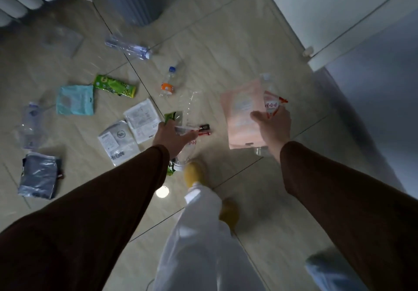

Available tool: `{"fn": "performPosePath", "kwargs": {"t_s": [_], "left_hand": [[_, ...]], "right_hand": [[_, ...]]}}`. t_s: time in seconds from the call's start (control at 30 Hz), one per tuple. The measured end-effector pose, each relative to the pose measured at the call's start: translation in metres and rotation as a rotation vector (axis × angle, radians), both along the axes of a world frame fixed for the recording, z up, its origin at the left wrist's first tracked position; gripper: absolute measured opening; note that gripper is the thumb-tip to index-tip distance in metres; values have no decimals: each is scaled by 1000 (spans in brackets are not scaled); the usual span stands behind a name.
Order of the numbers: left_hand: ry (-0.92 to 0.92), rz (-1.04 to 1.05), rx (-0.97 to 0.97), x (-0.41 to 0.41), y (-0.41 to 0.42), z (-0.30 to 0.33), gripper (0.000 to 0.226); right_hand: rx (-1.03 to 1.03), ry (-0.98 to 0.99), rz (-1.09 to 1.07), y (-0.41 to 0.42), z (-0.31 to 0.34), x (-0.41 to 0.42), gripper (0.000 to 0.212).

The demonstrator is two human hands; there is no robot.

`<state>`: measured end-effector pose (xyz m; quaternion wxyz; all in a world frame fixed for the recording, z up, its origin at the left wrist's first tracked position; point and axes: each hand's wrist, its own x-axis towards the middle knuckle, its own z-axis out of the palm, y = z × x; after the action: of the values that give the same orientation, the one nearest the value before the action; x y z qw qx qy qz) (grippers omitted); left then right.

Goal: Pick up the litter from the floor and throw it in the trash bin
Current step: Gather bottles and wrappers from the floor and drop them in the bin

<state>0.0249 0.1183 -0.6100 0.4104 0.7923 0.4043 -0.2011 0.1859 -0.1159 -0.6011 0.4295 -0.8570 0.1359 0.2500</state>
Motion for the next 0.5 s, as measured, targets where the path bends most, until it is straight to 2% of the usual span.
{"fn": "performPosePath", "kwargs": {"t_s": [0.17,0.37,0.5], "left_hand": [[-18,75,-62,53,20,8,83],[-66,178,-73,119,57,17,85],[-41,269,-56,173,80,19,84]], "right_hand": [[-26,-5,89,46,15,76,65],[-31,-37,150,105,17,153,70],[-98,-46,286,142,11,201,68]]}}
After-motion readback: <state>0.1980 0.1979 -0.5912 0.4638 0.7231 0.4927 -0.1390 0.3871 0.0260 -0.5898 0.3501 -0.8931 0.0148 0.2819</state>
